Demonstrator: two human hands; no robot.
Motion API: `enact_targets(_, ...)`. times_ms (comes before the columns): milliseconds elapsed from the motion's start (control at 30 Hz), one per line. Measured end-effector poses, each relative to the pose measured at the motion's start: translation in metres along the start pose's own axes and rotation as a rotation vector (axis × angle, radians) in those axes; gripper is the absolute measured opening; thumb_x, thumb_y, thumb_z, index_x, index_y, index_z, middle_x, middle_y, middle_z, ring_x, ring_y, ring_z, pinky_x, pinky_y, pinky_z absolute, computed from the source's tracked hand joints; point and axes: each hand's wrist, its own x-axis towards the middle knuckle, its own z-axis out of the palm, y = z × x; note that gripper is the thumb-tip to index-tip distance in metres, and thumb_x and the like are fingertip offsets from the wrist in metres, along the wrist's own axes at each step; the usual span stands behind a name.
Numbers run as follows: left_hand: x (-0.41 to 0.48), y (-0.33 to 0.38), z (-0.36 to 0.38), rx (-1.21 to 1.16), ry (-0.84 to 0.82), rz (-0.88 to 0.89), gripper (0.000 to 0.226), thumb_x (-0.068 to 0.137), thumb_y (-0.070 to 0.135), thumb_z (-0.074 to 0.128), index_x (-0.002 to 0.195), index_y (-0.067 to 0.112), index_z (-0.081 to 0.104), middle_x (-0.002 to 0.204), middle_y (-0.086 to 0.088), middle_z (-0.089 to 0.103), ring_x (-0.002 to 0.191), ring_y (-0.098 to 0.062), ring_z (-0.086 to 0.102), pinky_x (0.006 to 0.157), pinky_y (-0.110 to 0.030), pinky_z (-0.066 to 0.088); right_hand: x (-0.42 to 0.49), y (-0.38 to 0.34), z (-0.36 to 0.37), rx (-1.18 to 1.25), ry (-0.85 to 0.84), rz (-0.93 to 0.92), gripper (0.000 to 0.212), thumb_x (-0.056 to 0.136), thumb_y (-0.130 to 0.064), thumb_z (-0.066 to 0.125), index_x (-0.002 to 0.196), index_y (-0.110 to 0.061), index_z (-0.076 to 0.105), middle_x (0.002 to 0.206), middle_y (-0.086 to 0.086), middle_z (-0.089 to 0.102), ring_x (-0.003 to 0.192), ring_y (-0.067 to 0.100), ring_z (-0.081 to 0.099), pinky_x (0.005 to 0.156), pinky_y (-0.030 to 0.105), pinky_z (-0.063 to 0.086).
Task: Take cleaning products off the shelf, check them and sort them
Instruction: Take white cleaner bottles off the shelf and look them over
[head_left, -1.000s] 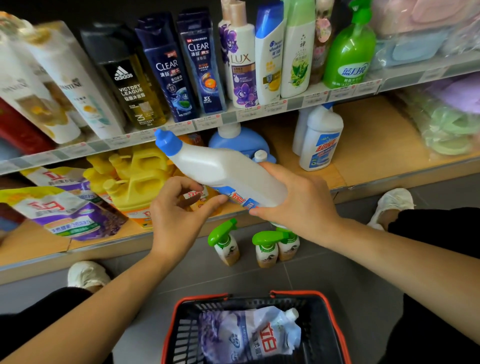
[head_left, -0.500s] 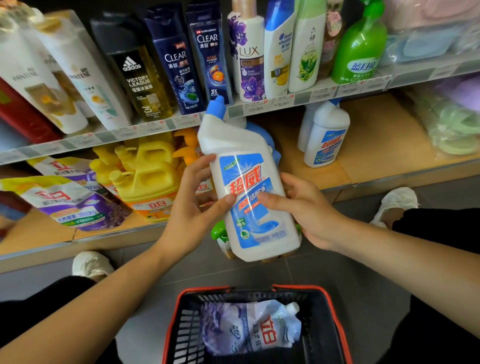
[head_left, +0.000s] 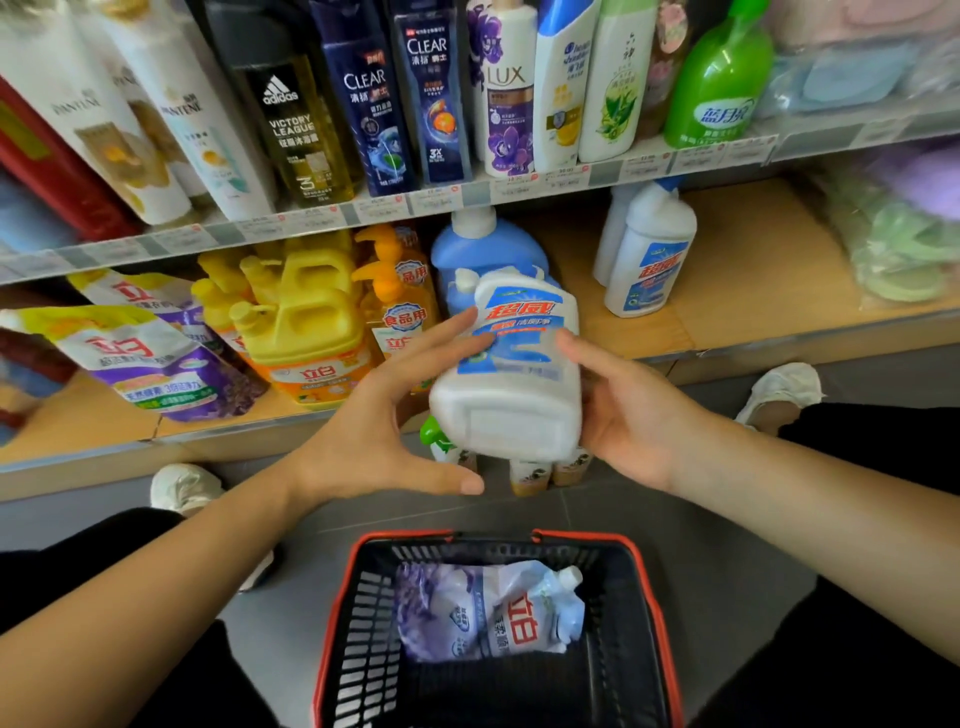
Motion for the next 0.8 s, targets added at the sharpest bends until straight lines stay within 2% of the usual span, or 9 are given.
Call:
enact_targets(100,0.006,0.010,0.006,0.312,0.152,0.153,0.094,0.065,0.031,0.096,0.144,0.003,0.052,0.153,-0.005,0.050,0.145,-0.021,0.044,0.116,-0.047,0.041,-0.005,-0.006,0.006,0.071,0.035,0.026,0.047,0.091,-0.035,0.066,0.130,-0.009,0.061,0.124,0.014,0.070,0.115,0.026,0.067,0.097,0.043,0.055)
enact_targets(167,0.009,0.013,0.010,0.357,0.232,0.204,0.082,0.068,0.030,0.095,0.136,0.002,0.059,0.142,-0.005,0.060,0.135,-0.020,0.055,0.107,-0.043,0.049,-0.007,-0.008,0.007,0.063,0.061,0.024,0.049,0.090,-0.037,0.067,0.130,-0.009,0.062,0.108,0.013,0.075,0.094,0.023,0.074,0.075,0.039,0.062)
enact_targets(233,0.011,0.016,0.010,0.363,0.248,0.212,0.078,0.068,0.028,0.094,0.134,0.002,0.061,0.135,-0.005,0.065,0.128,-0.019,0.060,0.100,-0.042,0.053,-0.008,-0.010,0.003,0.039,0.048,0.029,0.054,0.088,-0.041,0.067,0.131,-0.009,0.061,0.101,0.013,0.075,0.087,0.022,0.075,0.068,0.037,0.062)
enact_targets(300,0.014,0.018,0.008,0.366,0.264,0.213,0.076,0.068,0.028,0.095,0.131,0.001,0.063,0.130,-0.006,0.067,0.122,-0.019,0.063,0.097,-0.042,0.054,-0.008,-0.012,-0.002,-0.028,-0.001,0.036,0.063,0.082,-0.046,0.067,0.133,-0.009,0.059,0.116,0.018,0.072,0.102,0.028,0.073,0.077,0.041,0.063)
enact_targets(367,0.018,0.022,0.005,0.359,0.290,0.207,0.071,0.069,0.030,0.093,0.128,0.002,0.064,0.124,-0.004,0.069,0.118,-0.017,0.065,0.095,-0.039,0.055,-0.008,-0.013,-0.007,-0.127,-0.066,0.065,0.071,0.079,-0.053,0.066,0.132,-0.007,0.058,0.120,0.025,0.068,0.109,0.036,0.069,0.086,0.044,0.060)
enact_targets(500,0.022,0.028,-0.004,0.365,0.308,0.141,0.068,0.069,0.036,0.090,0.126,0.005,0.067,0.120,-0.003,0.071,0.112,-0.015,0.067,0.089,-0.039,0.057,-0.004,-0.013,-0.016,-0.464,-0.131,0.136,0.096,0.071,-0.076,0.058,0.125,0.003,0.058,0.113,0.024,0.071,0.105,0.036,0.071,0.082,0.042,0.061)
enact_targets(567,0.021,0.027,-0.007,0.330,0.327,0.087,0.070,0.069,0.039,0.090,0.126,0.006,0.068,0.122,-0.002,0.071,0.114,-0.014,0.066,0.092,-0.042,0.057,-0.002,-0.016,-0.019,-0.667,-0.118,0.087,0.101,0.063,-0.082,0.056,0.115,0.004,0.063,0.103,0.023,0.074,0.098,0.034,0.074,0.080,0.041,0.061)
enact_targets(700,0.020,0.028,-0.009,0.193,0.363,-0.012,0.072,0.067,0.047,0.085,0.127,0.010,0.068,0.123,0.002,0.071,0.116,-0.015,0.066,0.092,-0.038,0.059,0.001,-0.024,-0.018,-0.872,-0.037,-0.184,0.084,0.059,-0.077,0.060,0.092,0.000,0.072,0.085,0.019,0.076,0.083,0.028,0.076,0.086,0.047,0.061)
enact_targets(800,0.020,0.028,-0.009,0.141,0.361,-0.035,0.067,0.069,0.043,0.085,0.125,0.011,0.069,0.122,0.002,0.072,0.116,-0.018,0.067,0.093,-0.043,0.059,0.005,-0.025,-0.018,-0.787,-0.061,-0.381,0.064,0.072,-0.055,0.065,0.104,0.001,0.068,0.096,0.016,0.074,0.089,0.024,0.073,0.091,0.051,0.058)
